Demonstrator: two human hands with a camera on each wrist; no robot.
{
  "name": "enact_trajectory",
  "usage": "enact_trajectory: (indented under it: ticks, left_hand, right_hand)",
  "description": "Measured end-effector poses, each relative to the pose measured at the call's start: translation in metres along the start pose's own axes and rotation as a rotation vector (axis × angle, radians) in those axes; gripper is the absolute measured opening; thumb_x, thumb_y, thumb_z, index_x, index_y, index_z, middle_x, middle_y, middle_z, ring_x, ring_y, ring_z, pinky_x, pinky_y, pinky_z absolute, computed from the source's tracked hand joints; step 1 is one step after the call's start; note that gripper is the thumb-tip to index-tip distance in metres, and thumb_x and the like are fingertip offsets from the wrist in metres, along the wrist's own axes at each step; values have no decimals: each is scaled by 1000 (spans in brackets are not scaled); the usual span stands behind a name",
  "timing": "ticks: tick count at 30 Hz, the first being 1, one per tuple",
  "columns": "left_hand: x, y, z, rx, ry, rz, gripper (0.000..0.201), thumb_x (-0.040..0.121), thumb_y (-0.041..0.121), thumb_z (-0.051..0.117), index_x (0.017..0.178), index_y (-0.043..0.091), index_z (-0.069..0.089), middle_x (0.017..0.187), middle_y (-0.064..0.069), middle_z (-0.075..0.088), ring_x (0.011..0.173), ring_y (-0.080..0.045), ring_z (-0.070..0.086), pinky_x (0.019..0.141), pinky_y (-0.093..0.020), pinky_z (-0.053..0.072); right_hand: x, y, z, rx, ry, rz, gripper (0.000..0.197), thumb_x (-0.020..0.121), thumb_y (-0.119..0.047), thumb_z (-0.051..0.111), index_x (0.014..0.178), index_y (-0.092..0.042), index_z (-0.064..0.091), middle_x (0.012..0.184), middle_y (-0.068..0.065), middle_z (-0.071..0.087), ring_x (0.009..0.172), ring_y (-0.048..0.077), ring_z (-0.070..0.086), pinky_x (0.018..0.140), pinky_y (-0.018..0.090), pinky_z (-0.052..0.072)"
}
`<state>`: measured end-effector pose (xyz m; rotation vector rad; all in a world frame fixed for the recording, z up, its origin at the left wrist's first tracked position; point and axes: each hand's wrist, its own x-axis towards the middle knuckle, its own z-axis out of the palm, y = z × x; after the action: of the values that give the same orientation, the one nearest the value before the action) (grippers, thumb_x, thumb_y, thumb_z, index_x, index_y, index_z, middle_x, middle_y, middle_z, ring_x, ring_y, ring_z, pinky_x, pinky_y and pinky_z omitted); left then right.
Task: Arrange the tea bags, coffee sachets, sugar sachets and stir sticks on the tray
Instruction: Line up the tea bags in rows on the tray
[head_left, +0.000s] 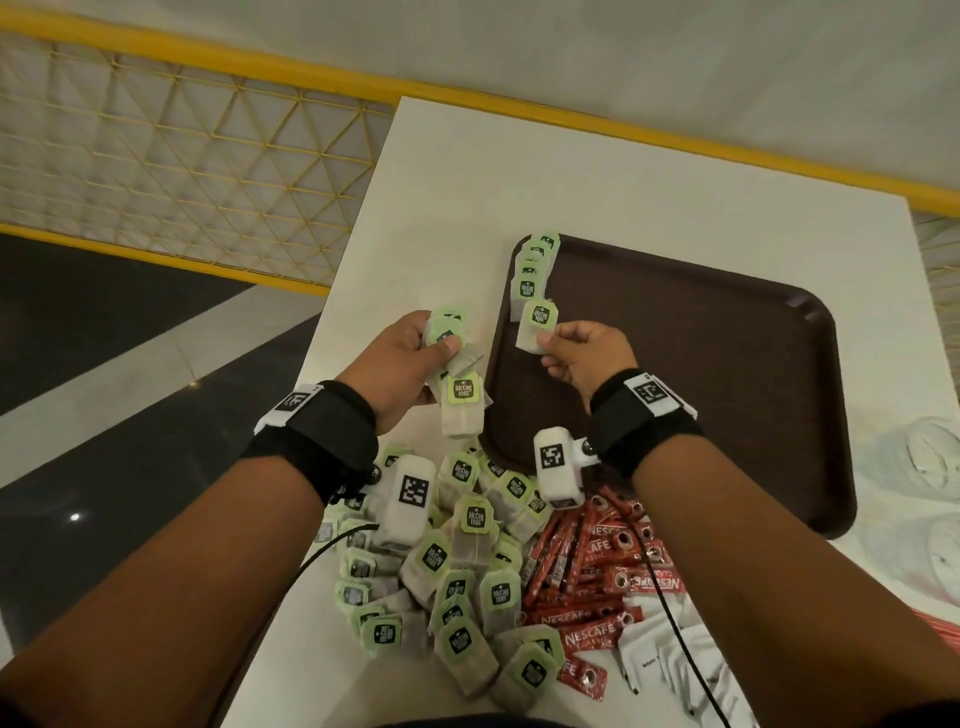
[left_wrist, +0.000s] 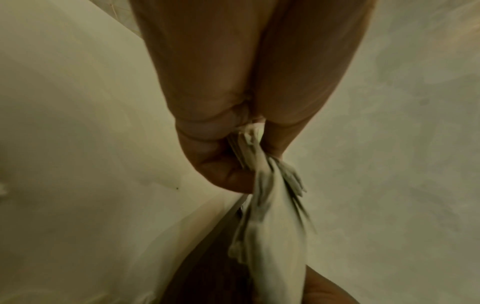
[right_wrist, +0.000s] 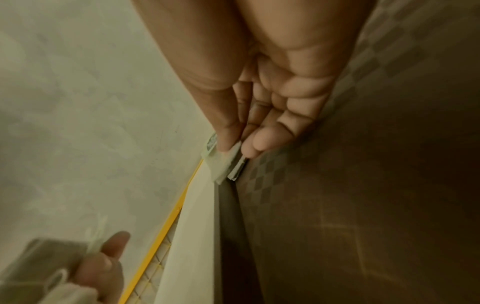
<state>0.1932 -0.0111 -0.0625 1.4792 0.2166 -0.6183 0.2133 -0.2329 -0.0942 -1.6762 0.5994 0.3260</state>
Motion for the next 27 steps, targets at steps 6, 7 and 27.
enact_trajectory:
  ticks: [6,7,27]
  left_hand:
    - [13,3,3,-29,19,7,24,102,17,50,123,7,49,114,-15,65,110,-42,63,95,-60,50]
    - [14,4,3,-32,25,7,21,102,17,50,121,9,50,113,-13,65,110,-41,63,95,-60,50]
    - [30,4,12,-95,213,69,18,102,14,50,117,6,50,104,-12,65,91,-27,67,74,-42,58]
  right_hand:
    - [24,-5,12,-171,50,-83,10,87,-15,72,91,-13,62,82,5,69,63,11,63,58,21,55]
    - [27,-4,14,-208,66,-93,11,86,-17,73,87,-16,62,80,4,69,62,11,64,58,23,56]
    - [-43,-34,21,-262,-482,-45,42,80,-27,78,112,-12,56,107,8,69,95,20,70,77,39,61]
